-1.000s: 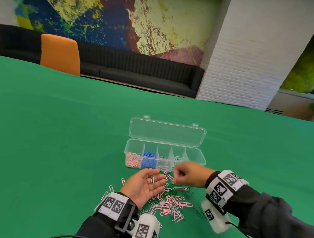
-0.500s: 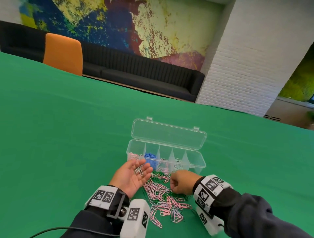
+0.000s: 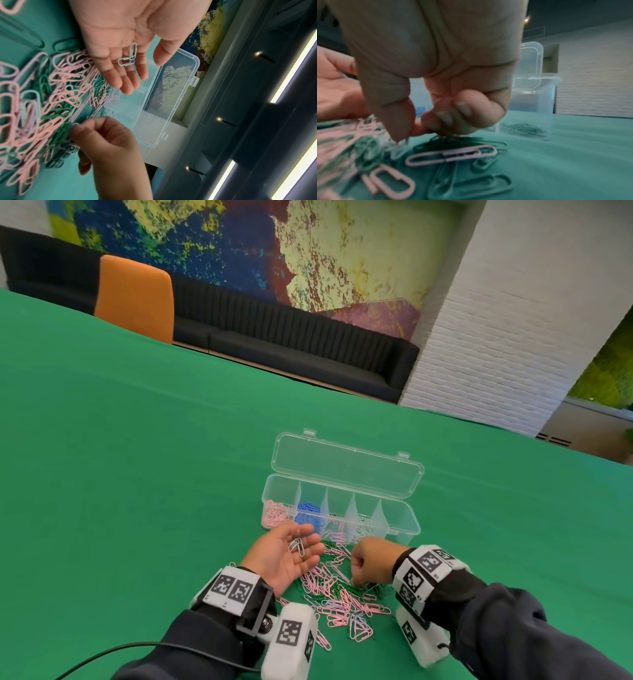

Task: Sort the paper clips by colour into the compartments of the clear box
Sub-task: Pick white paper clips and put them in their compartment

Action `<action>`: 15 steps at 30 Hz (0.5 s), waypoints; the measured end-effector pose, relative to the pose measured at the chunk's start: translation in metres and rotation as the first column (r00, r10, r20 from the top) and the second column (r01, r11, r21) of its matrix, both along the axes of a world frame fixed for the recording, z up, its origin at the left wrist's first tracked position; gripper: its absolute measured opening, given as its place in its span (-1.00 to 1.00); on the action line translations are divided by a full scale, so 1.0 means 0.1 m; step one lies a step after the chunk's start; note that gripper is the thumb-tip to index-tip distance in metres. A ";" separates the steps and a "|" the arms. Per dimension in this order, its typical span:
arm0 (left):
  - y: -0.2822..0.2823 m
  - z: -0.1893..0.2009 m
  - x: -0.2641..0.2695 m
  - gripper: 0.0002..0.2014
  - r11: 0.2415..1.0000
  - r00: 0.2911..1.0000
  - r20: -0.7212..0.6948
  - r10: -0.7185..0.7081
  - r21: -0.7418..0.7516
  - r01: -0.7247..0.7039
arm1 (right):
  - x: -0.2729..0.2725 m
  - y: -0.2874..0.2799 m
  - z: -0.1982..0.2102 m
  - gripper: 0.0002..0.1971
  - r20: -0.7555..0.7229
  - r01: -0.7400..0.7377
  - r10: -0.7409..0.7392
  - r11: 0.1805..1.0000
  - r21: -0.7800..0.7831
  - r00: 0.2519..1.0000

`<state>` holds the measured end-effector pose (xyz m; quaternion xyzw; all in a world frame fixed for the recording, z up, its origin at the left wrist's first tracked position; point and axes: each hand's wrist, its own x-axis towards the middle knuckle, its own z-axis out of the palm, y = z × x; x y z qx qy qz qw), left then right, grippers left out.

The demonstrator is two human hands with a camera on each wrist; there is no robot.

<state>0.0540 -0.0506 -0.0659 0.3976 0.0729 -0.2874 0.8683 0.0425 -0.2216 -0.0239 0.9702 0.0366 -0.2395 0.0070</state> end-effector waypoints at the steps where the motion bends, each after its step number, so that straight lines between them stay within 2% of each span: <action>1: -0.02 0.00 -0.01 -0.77 1.000 1.000 0.004 -0.012 0.013 0.012 | -0.02 -0.02 0.04 -0.75 0.009 0.024 -0.025 0.999 0.047 1.000; 3: -0.05 0.01 -0.05 -0.75 0.999 0.999 0.010 -0.038 0.033 0.038 | -0.05 -0.03 0.15 -0.82 0.072 0.076 -0.096 0.966 0.245 0.993; 5: -0.08 0.03 -0.08 -0.72 0.997 0.998 0.001 -0.067 0.037 0.067 | -0.07 -0.01 0.30 -0.87 0.104 0.118 -0.192 0.864 0.489 0.976; 6: -0.08 0.04 -0.09 -0.71 0.996 0.996 -0.010 -0.083 0.031 0.083 | -0.07 0.00 0.36 -0.88 0.105 0.123 -0.220 0.815 0.567 0.970; 7: -0.08 0.05 -0.10 -0.70 0.995 0.995 -0.026 -0.098 0.021 0.098 | -0.07 0.01 0.40 -0.89 0.108 0.120 -0.225 0.798 0.590 0.968; 11: -0.02 0.04 -0.05 -0.70 0.995 0.991 -0.101 -0.086 -0.065 0.079 | -0.09 0.07 0.31 -0.94 0.124 0.061 -0.115 0.926 0.373 0.986; 13: 0.02 0.02 0.00 -0.70 0.994 0.992 -0.115 -0.046 -0.101 0.034 | -0.12 0.09 0.17 -0.93 0.036 0.062 -0.077 0.950 0.306 0.996; 15: 0.06 0.03 0.03 -0.72 0.994 0.994 -0.107 -0.011 -0.106 0.000 | -0.12 0.07 0.06 -0.86 0.004 0.041 -0.042 0.985 0.167 0.999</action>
